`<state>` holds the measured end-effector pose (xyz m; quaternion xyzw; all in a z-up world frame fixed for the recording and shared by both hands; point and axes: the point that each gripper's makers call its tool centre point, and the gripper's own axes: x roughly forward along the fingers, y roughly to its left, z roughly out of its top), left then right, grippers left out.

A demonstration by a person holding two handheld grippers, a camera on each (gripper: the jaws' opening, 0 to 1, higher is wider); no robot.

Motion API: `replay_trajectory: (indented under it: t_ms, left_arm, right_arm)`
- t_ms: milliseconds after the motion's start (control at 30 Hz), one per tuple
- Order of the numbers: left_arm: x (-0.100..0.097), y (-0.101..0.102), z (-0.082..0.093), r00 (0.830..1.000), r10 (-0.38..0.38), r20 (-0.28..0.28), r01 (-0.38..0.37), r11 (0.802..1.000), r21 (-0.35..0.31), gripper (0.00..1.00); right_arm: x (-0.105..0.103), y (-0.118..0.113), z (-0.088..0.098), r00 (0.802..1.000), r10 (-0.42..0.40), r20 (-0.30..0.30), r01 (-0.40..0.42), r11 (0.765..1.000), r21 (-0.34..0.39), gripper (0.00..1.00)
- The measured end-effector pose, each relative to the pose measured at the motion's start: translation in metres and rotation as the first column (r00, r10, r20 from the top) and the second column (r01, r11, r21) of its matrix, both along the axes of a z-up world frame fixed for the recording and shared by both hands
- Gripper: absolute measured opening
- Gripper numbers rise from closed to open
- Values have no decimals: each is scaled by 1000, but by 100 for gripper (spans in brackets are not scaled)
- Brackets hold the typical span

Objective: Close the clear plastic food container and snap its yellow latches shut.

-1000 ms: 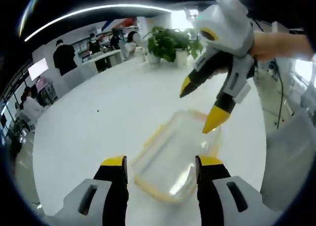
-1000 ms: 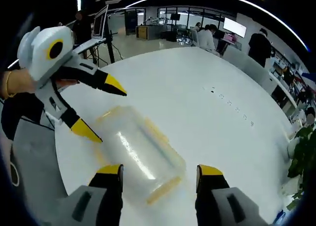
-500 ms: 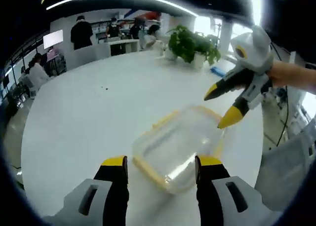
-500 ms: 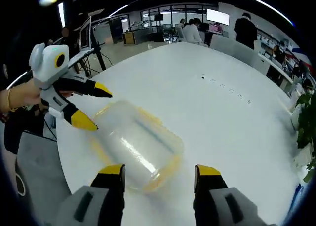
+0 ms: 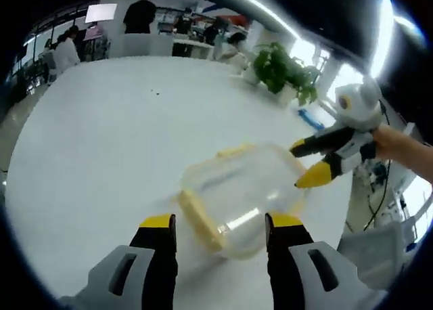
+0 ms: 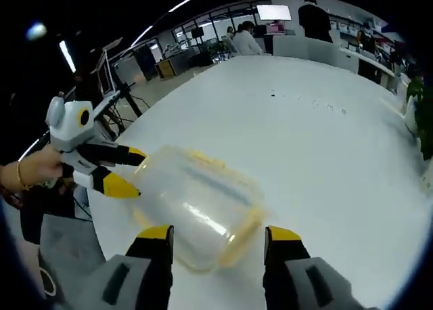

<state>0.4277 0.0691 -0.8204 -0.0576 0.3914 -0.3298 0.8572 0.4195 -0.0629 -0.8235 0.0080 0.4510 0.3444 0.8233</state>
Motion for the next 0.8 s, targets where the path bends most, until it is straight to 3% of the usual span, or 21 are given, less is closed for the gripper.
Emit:
replay_trajectory:
  t_ms: [100,333,633,667,733,767,800]
  left_arm:
    - [-3,-5,1,1000,-14,-10,14,1000,-28,46]
    - [-3,-10,-3,999,-4,-48,0,997,-73,47]
    - [-2,-12,-6,998,-1,-58,-3,998,-60,46]
    - [-1,-12,-6,998,3,-60,-7,998,-60,46]
    - [-2,-12,-7,998,11,-59,-14,999,-51,46]
    - [-2,-12,-7,998,13,-63,-17,998,-53,46]
    - [-3,-12,-7,998,12,-63,-16,998,-54,46]
  right_arm:
    - [-2,2,0,1000,-4,-17,5,1000,25,48]
    - [-2,4,-1,1000,3,-27,-2,999,36,48]
    - [-1,6,-3,997,27,-68,-25,999,36,44]
    - [-10,2,-12,988,-22,-155,30,998,49,44]
    - [-14,8,-17,974,-61,-217,84,992,98,44]
    - [-11,5,-19,986,-43,-159,56,995,78,44]
    - [-9,6,-17,986,-59,-155,73,994,86,44]
